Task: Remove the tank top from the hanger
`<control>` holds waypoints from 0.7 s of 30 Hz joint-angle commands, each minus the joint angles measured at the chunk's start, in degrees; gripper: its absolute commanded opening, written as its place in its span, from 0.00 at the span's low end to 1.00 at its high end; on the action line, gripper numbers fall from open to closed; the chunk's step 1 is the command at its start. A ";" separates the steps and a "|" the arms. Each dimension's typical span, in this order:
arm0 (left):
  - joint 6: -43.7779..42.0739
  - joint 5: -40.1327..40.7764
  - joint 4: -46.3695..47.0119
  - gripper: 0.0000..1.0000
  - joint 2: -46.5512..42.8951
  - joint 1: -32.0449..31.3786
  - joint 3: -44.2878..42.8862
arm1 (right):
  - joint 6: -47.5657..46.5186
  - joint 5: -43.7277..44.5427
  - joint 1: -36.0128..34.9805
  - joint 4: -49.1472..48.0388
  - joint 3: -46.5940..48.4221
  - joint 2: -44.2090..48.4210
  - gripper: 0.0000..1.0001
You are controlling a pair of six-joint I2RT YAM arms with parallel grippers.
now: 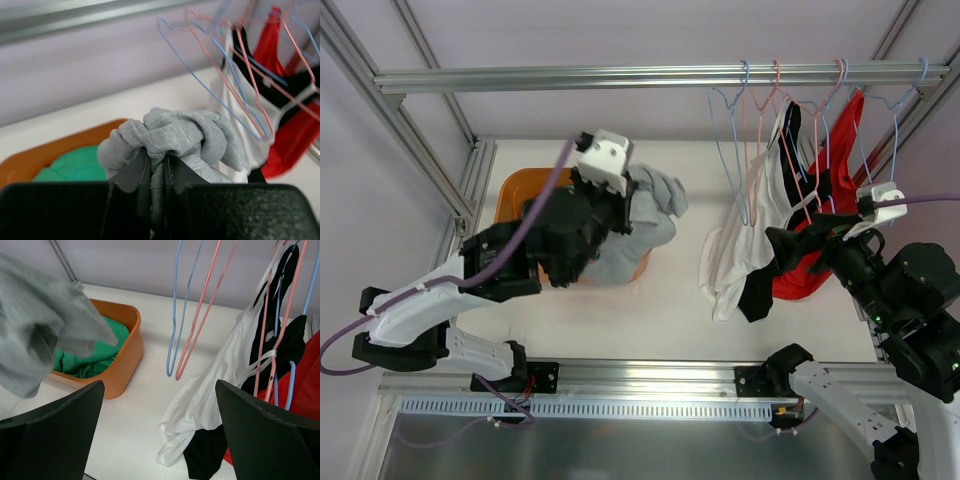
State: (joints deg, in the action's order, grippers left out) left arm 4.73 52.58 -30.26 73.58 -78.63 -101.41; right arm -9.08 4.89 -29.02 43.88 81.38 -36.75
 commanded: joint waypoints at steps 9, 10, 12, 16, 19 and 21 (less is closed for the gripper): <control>-0.96 -11.51 -0.59 0.00 4.29 23.42 -9.17 | -0.76 1.88 -0.16 -3.18 2.55 0.10 1.00; -0.17 -13.10 -0.76 0.00 4.12 26.31 -7.51 | -0.94 2.06 -0.16 -3.18 2.55 0.28 0.99; 2.64 -16.61 -1.29 0.00 4.03 29.66 -5.74 | -1.03 2.32 -0.16 -3.10 2.55 0.45 0.99; 6.95 -25.75 -1.73 0.00 4.29 37.48 -0.74 | -1.11 2.50 -0.16 -3.10 2.38 0.63 1.00; 8.71 -26.91 -1.91 0.00 4.55 41.09 2.69 | -1.11 2.32 -0.16 -3.10 2.02 0.63 0.99; 10.29 -27.09 -1.82 0.00 4.82 43.37 4.54 | -1.46 3.02 -0.16 -3.10 1.76 0.63 0.99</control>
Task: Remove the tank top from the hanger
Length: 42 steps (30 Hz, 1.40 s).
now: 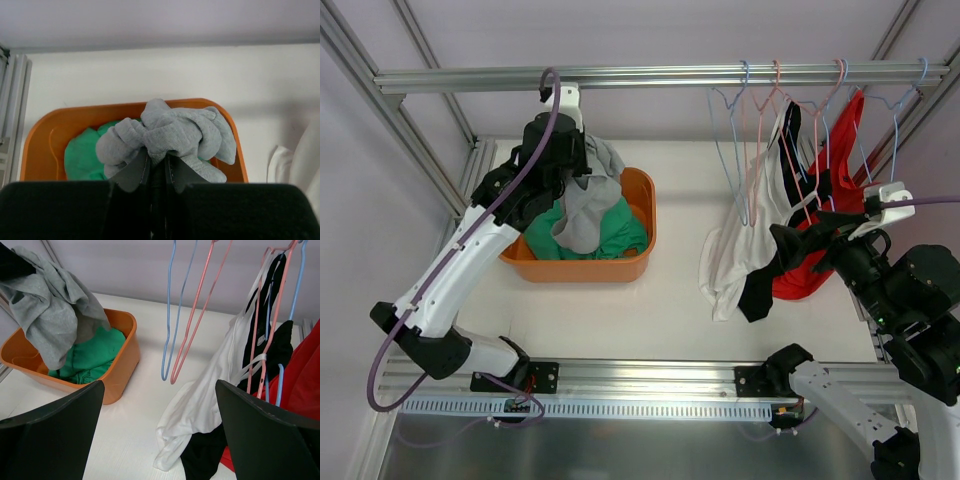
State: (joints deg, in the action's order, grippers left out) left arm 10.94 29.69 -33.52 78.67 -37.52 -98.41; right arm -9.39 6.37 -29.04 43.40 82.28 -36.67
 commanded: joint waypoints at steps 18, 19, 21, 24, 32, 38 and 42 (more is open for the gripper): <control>12.70 -17.99 -1.02 0.99 -10.72 9.66 15.08 | -6.43 10.24 1.52 4.85 11.03 -14.13 0.95; 12.44 -19.13 -1.37 0.99 -13.95 9.66 16.48 | -7.04 9.98 3.18 5.38 12.71 -15.27 0.91; 11.48 -23.61 -1.37 0.99 -17.31 9.57 19.81 | -9.06 10.94 5.64 7.74 16.23 -19.22 0.80; 10.42 -28.45 -1.46 0.99 -25.12 9.66 25.43 | -9.59 2.71 14.86 10.91 22.65 -25.37 0.73; 7.09 -36.45 -3.66 0.99 -36.74 9.66 35.56 | -11.79 3.65 21.04 10.92 27.93 -34.70 0.58; 5.58 -35.58 -4.36 0.99 -36.40 9.66 40.57 | -11.79 3.65 22.09 8.46 27.58 -36.81 0.50; 5.76 -36.28 -4.45 0.99 -35.26 9.66 41.46 | -11.88 2.68 23.94 8.20 28.11 -38.92 0.48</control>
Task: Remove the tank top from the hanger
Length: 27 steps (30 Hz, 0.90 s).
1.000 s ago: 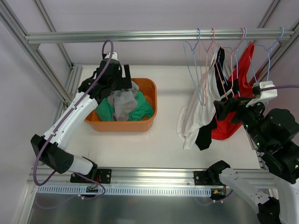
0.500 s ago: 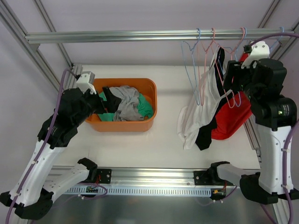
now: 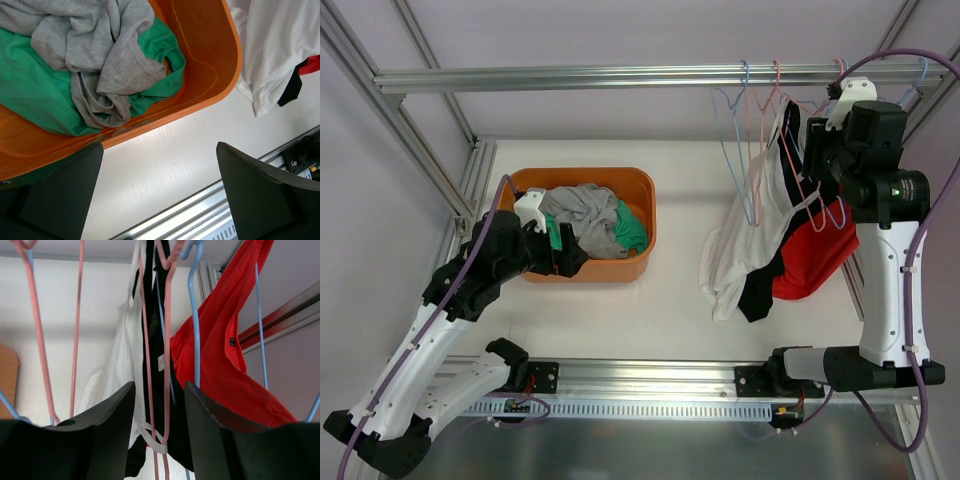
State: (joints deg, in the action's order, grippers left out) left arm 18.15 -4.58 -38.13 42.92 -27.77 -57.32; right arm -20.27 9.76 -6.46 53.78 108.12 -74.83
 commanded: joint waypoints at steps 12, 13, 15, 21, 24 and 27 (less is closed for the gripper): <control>-1.98 -0.96 0.25 0.99 -1.52 -0.09 1.95 | 2.34 -12.74 5.40 -5.35 0.87 -3.83 0.25; -1.98 -0.96 0.25 0.99 -1.52 -0.09 2.04 | 3.04 -14.40 5.58 -5.53 0.52 -3.92 0.18; -1.98 -0.87 0.25 0.99 -1.96 -0.09 2.12 | 4.44 -15.82 5.49 -7.10 -0.62 -3.49 0.00; -1.98 -1.31 0.25 0.99 -1.52 -0.09 2.21 | 7.96 -20.65 5.40 -13.08 -5.63 -0.85 0.00; -1.89 -1.22 0.25 0.99 -1.61 -0.09 2.30 | 9.19 -21.54 4.97 -15.98 -6.77 1.26 0.00; -1.72 -1.05 0.25 0.99 -1.78 -0.09 2.30 | 9.64 -20.31 4.44 -17.13 -6.43 3.45 0.00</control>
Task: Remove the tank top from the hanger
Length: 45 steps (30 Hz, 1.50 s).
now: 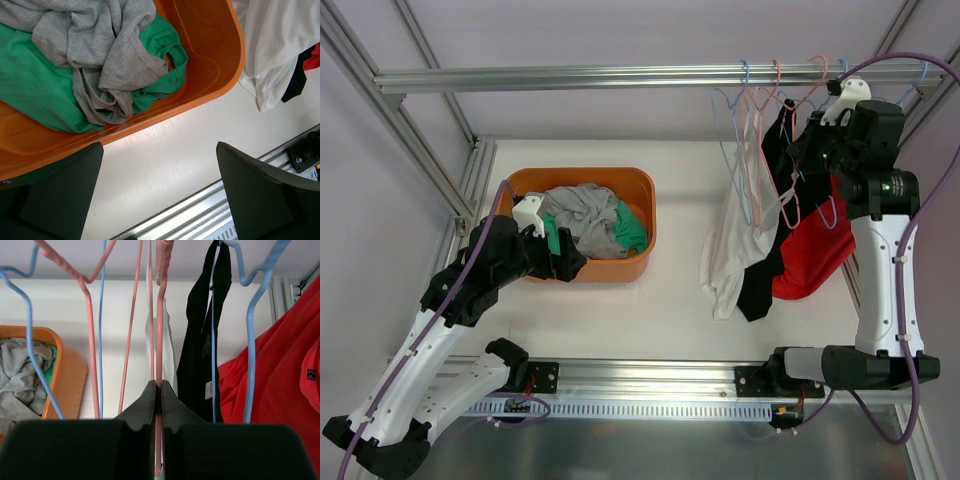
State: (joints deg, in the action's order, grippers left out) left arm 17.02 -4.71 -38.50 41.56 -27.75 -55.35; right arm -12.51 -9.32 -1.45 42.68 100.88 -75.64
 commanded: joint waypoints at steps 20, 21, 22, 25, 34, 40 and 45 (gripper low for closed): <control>2.05 -6.18 1.41 0.99 1.67 -0.11 -8.45 | -0.67 7.74 -0.74 1.26 -10.59 24.82 0.00; 2.67 -6.88 2.37 0.99 2.20 -0.20 -9.67 | -0.67 7.91 -0.83 1.70 -11.57 26.49 0.00; 3.02 -8.54 2.90 0.99 2.64 -0.20 -11.60 | -0.50 7.83 -0.74 2.58 -12.71 30.07 0.00; 4.43 -11.80 6.75 0.99 5.10 -0.46 -15.47 | 0.29 6.51 -0.83 7.31 -13.52 36.23 0.00; -1.80 -7.34 12.66 0.99 23.81 -22.16 -39.60 | -2.60 -1.21 -0.83 25.86 2.16 44.44 0.00; -12.08 -10.48 14.77 0.99 41.89 -33.23 -62.92 | -3.22 -9.48 -2.94 29.83 13.02 42.59 0.00; -19.56 -11.20 15.56 0.96 52.03 -37.02 -76.37 | -3.40 -11.59 -3.56 30.10 11.80 41.19 0.00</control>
State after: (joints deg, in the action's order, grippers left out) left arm 5.04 -14.09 -25.43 90.65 -63.35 -125.49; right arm -15.09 -17.47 -4.86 71.64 113.73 -31.48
